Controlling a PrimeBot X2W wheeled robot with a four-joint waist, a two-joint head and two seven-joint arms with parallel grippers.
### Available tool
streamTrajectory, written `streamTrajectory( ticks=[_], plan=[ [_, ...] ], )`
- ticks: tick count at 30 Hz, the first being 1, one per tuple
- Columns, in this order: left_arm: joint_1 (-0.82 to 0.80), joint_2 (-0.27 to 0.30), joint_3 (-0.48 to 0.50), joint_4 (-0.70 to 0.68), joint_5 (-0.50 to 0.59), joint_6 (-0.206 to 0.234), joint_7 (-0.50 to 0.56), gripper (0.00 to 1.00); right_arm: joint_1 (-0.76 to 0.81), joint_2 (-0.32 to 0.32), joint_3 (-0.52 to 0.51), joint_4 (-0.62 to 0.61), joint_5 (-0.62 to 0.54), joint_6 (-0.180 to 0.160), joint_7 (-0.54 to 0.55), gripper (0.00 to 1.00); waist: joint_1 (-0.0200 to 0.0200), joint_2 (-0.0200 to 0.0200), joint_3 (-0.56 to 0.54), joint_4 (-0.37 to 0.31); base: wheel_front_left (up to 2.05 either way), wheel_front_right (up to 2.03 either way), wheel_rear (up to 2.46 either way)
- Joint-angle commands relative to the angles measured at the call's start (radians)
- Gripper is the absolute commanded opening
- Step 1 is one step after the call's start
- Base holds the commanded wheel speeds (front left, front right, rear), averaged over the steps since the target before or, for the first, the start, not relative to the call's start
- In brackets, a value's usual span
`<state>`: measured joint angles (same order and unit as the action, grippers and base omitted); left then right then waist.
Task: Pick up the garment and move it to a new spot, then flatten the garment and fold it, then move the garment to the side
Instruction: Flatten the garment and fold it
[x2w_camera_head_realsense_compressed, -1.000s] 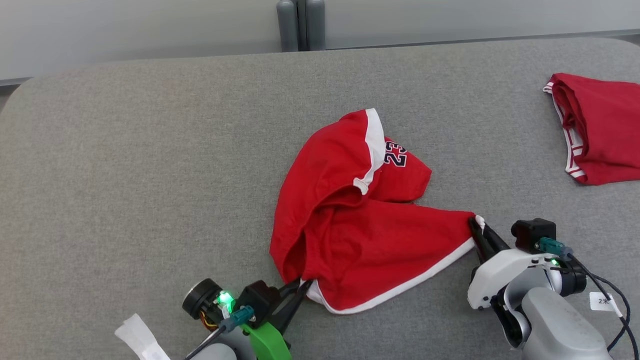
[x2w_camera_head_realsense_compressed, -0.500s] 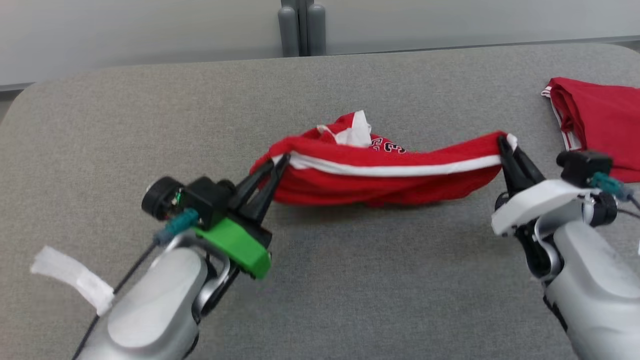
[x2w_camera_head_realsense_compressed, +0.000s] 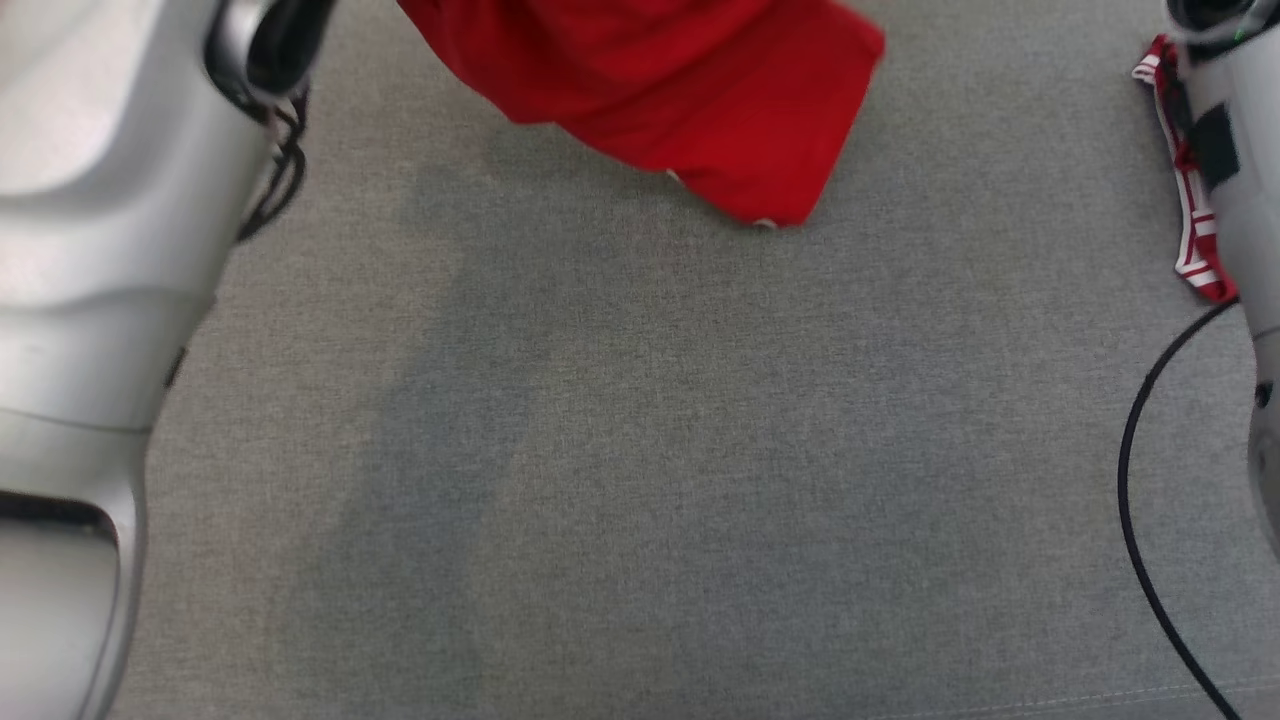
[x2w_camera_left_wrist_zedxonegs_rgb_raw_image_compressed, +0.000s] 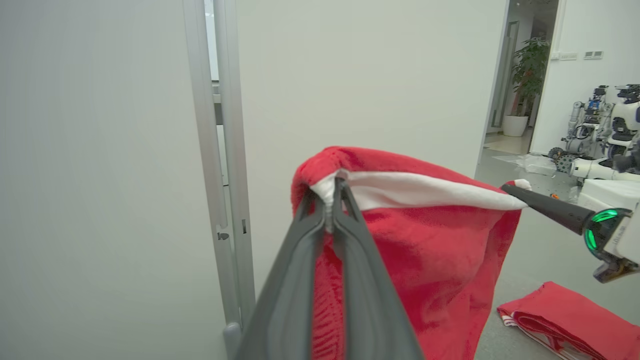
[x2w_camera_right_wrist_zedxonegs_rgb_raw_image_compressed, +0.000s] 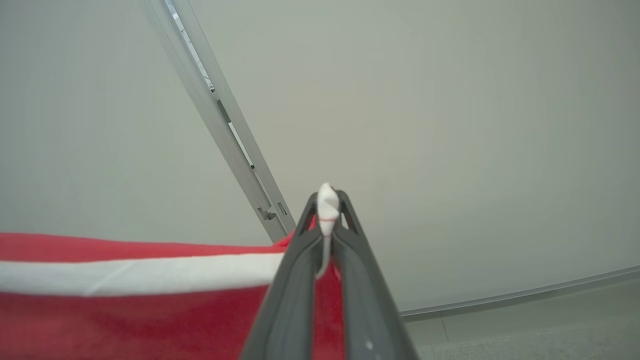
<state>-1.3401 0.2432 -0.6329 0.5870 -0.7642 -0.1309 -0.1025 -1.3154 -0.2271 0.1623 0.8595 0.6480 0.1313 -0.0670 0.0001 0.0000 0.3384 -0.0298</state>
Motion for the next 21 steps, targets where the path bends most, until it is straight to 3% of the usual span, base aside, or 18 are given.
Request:
streamTrajectory(
  ticks=[1, 4, 10, 15, 21],
  plan=[
    [-0.068, 0.006, -0.004, 0.025, -0.023, 0.001, -0.013, 0.00, -0.057, 0.003, -0.005, 0.031, -0.022, -0.001, -0.003, 0.00, -0.0001, 0.0000, 0.099, -0.025, 0.00, 0.00, 0.00],
    [-0.194, -0.001, -0.011, 0.078, -0.059, 0.001, -0.039, 0.00, -0.195, 0.015, -0.008, 0.090, -0.049, -0.001, -0.029, 0.00, -0.0001, 0.0000, 0.123, -0.030, 0.00, 0.00, 0.00],
    [-0.311, 0.011, -0.083, 0.114, -0.122, 0.001, -0.093, 0.00, -0.324, 0.035, 0.018, 0.161, -0.075, -0.001, -0.082, 0.00, -0.0001, 0.0000, 0.135, -0.040, 0.00, 0.00, 0.00],
    [-0.271, 0.046, -0.162, 0.139, -0.162, 0.001, -0.120, 0.00, -0.297, 0.049, 0.054, 0.192, -0.051, -0.001, -0.114, 0.00, -0.0001, 0.0000, 0.151, -0.050, 0.00, 0.00, 0.00],
    [-0.113, 0.079, -0.232, 0.131, -0.212, 0.001, -0.154, 0.00, -0.152, 0.050, 0.122, 0.178, -0.018, -0.001, -0.163, 0.00, -0.0001, 0.0000, 0.141, -0.059, 0.00, 0.00, 0.00]
  ],
)
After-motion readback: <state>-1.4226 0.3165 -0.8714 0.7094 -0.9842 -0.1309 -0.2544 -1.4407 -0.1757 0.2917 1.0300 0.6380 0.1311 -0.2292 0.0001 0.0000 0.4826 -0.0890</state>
